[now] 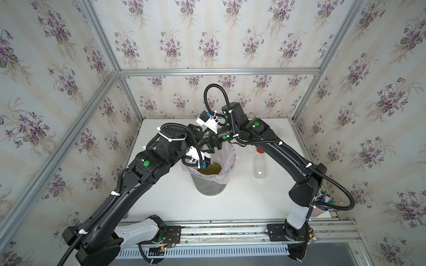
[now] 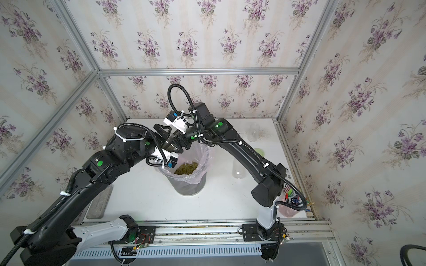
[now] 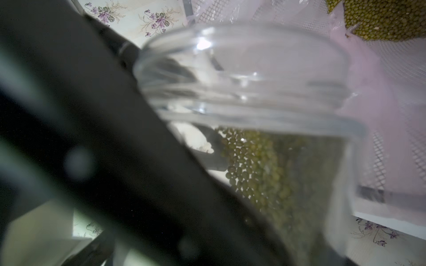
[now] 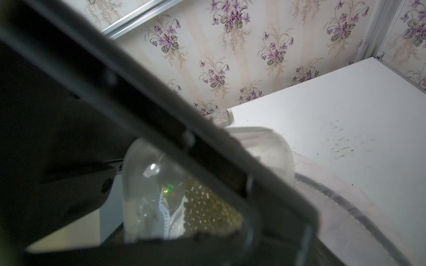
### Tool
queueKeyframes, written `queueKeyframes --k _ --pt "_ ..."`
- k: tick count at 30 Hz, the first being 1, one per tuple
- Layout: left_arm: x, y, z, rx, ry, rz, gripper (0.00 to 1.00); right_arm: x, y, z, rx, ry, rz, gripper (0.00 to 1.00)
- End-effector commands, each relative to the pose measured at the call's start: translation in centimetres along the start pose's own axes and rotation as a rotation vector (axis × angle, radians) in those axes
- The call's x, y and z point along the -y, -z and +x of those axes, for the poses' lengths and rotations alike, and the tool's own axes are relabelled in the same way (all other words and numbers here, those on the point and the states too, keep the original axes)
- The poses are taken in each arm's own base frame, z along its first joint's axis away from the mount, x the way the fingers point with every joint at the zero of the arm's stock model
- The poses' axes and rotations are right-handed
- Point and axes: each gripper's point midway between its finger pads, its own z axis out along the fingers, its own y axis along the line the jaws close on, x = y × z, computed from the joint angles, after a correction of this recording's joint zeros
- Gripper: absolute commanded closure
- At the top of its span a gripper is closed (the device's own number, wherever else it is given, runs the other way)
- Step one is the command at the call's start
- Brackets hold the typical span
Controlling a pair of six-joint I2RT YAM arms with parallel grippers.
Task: Empty moldy mung beans from jars
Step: Pour the moldy mung beans from the jar into the trash bin.
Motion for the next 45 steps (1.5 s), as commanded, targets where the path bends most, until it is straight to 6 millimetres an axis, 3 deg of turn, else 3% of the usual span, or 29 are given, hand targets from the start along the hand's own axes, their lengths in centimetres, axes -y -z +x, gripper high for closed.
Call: queueKeyframes --k 1,11,18,25,29,31,34,36,42,45 --pt "-1.7 0.3 0.8 -0.033 -0.068 -0.071 0.0 -0.8 0.6 -1.0 0.032 0.042 -0.01 0.74" --pt "0.5 1.4 1.7 -0.097 -0.039 -0.044 0.0 -0.2 1.3 -1.6 0.047 0.054 0.054 0.76" --pt "1.0 2.6 2.8 -0.131 0.181 -0.068 0.0 0.9 1.9 -1.9 0.066 0.05 0.106 0.77" --pt "1.5 3.5 3.3 -0.12 0.569 -0.106 0.0 2.0 2.1 -1.6 0.069 0.039 0.159 0.77" --pt "2.2 3.8 4.5 -0.138 0.817 -0.125 0.0 2.7 2.6 -1.8 0.087 0.025 0.184 0.78" --pt "1.9 4.3 5.4 -0.144 0.951 -0.169 0.0 2.9 2.8 -1.9 0.095 0.022 0.201 0.78" --pt "0.0 6.6 10.2 -0.278 1.311 -0.436 0.0 3.2 3.2 -1.9 0.106 0.011 0.236 0.78" --pt "-0.2 8.0 12.0 -0.306 1.516 -0.534 0.0 3.1 3.4 -2.0 0.121 0.011 0.249 0.78" --pt "0.8 9.5 15.1 -0.45 1.849 -0.67 0.0 2.6 4.8 -2.5 0.224 0.01 0.291 0.78" --pt "1.5 8.0 14.0 -0.424 1.947 -0.551 0.0 2.2 5.7 -2.8 0.283 0.02 0.31 0.78"
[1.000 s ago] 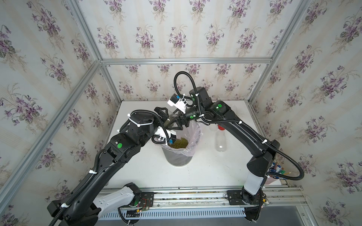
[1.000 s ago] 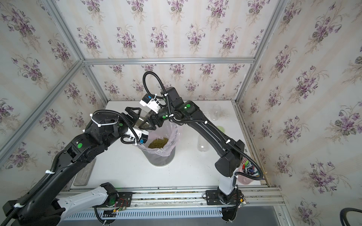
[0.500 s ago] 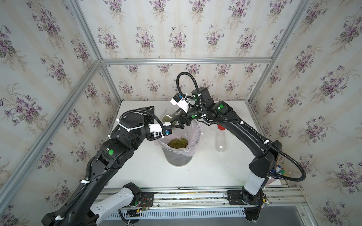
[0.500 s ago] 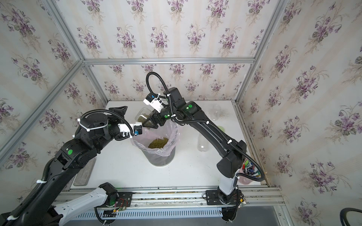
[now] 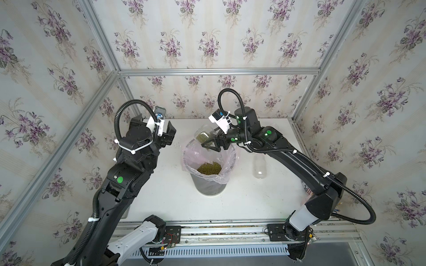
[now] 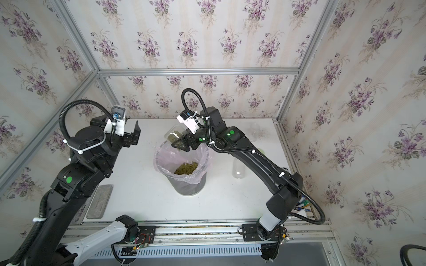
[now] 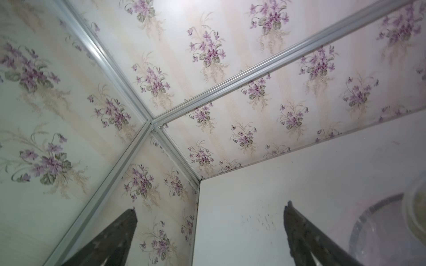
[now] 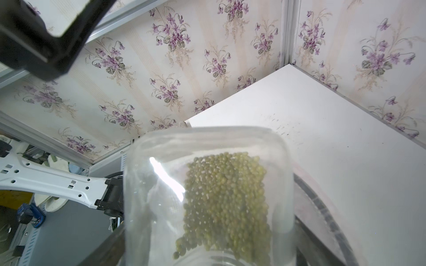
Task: Empty moldy mung beans from jars
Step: Pour the moldy mung beans from the jar into the trash bin.
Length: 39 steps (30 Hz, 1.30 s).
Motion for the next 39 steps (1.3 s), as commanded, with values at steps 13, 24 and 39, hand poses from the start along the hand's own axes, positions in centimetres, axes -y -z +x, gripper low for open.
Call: queueKeyframes --k 13,24,39 --pt "0.2 -0.3 8.3 -0.167 0.487 -0.085 0.0 -1.4 0.8 -3.9 0.268 0.077 0.045 0.78" --pt "1.0 -1.6 10.5 -0.207 0.5 -0.088 0.0 -1.7 0.9 -2.9 0.385 0.105 0.045 0.77" --pt "-0.1 -1.6 12.4 -0.214 0.544 -0.149 0.0 -2.8 0.6 -1.8 0.533 0.157 0.034 0.79"
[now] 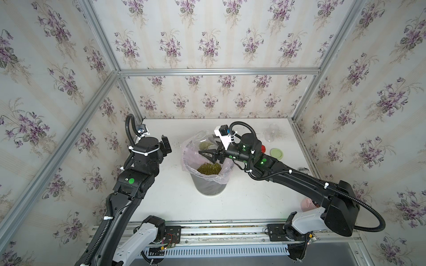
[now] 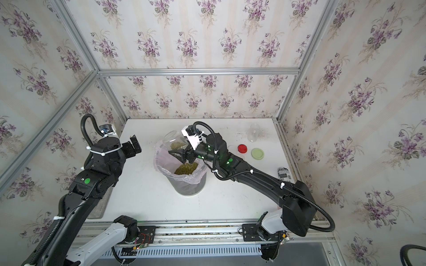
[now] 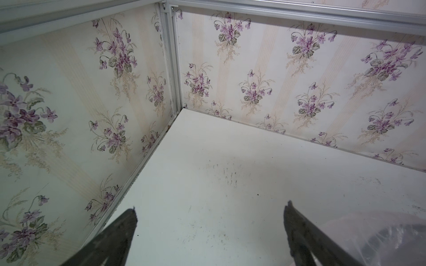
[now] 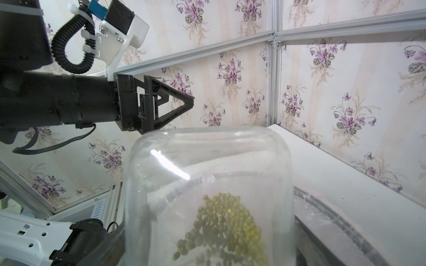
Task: Empty moldy mung beans from jars
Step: Pour the moldy mung beans from the jar into the trash bin.
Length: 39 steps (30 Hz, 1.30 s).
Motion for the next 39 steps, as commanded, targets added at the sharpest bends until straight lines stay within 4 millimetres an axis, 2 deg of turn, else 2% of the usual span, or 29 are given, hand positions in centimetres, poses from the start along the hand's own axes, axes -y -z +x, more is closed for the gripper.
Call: queueKeyframes --k 1,14,24,29,31,36,39 --pt "-0.4 0.1 -0.8 0.04 0.063 -0.016 0.0 -0.7 0.3 -4.0 0.174 0.06 -0.012 0.79" --pt "-0.7 -1.0 0.3 0.02 0.075 -0.045 0.0 -0.9 1.2 -4.6 0.29 0.098 0.009 0.82" --pt "-0.5 -1.7 0.7 0.004 0.075 -0.047 0.0 -1.4 2.6 -6.3 0.381 0.139 0.019 0.83" --pt "-0.7 -1.8 0.7 0.003 0.083 -0.049 0.0 -2.4 3.5 -7.9 0.425 0.15 -0.009 0.83" --pt "-0.7 -1.9 0.8 -0.002 0.09 -0.044 0.0 -2.1 3.8 -8.2 0.451 0.158 0.012 0.84" --pt "-0.7 -2.2 1.0 -0.013 0.098 -0.038 0.0 -2.6 3.7 -9.1 0.489 0.158 -0.013 0.84" --pt "-0.7 -2.2 1.0 -0.015 0.1 -0.038 0.0 -2.1 2.9 -9.2 0.496 0.157 -0.004 0.85"
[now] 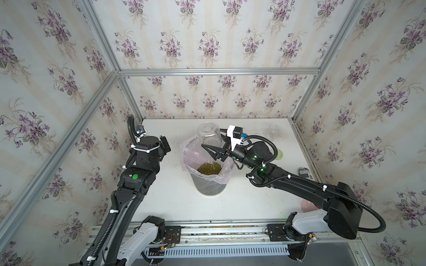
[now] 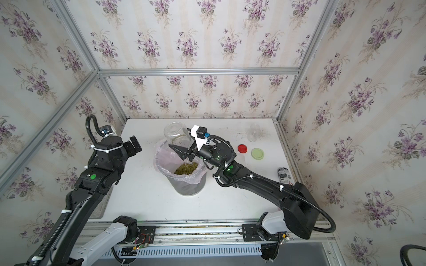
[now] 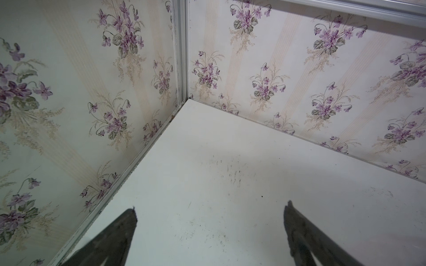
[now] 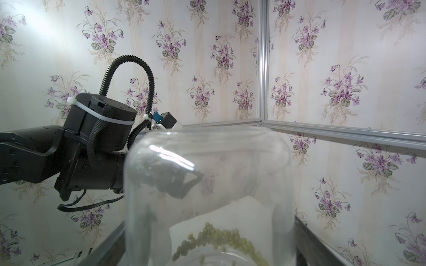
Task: Empty moldy mung beans from jars
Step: Pour the moldy mung beans from the jar into the trash bin.
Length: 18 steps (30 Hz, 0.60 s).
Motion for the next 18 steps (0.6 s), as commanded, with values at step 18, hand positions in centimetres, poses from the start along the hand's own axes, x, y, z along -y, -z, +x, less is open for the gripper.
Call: queueKeyframes --k 18 --pt "0.0 -0.1 -0.5 0.017 0.057 0.013 0.0 -0.3 -1.1 -1.9 0.117 -0.019 -0.027 0.89"
